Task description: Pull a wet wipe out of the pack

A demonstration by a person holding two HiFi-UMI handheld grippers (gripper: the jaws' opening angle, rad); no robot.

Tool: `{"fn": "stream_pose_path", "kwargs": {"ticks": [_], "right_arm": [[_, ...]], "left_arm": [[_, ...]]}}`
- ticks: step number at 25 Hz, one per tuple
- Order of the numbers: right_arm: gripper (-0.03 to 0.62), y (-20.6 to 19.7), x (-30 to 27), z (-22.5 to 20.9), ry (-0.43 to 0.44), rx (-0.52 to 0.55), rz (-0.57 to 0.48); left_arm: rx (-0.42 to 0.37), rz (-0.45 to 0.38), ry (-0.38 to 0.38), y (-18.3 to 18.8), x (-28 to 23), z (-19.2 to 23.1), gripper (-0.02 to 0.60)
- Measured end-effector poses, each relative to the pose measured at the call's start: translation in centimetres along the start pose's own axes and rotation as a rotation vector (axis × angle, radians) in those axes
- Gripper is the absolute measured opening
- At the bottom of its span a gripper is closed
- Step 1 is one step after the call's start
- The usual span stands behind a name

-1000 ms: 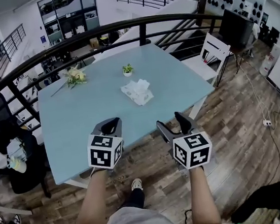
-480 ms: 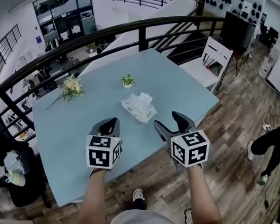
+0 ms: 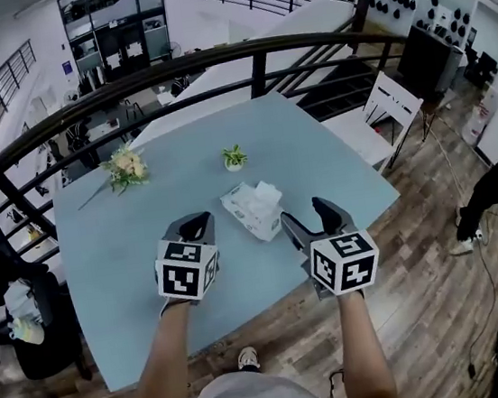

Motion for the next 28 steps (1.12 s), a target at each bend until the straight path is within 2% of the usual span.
{"fn": "stream_pose_path", "kwargs": {"ticks": [15,28], "right_arm": [[0.307,1.4,-6.6,-1.1,0.020,0.014,0.021],[0.307,2.3,-8.6,-0.9,0.049,0.023,0.012]], "left_arm": [[0.012,-0.004,0.008,2.0,-4.2,4.6,-0.006],[-0.001,0.010,0.026,2.4,-4.6,5.8,-0.006]]}}
Point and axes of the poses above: the fingertips, and each gripper's own axes: x backward along the fingers, z to its left, y out of its top, the point moved 5 cm from there along x, backward along the fingers, and after that the axes turned 8 degrees about x, right-handed, at the moved point
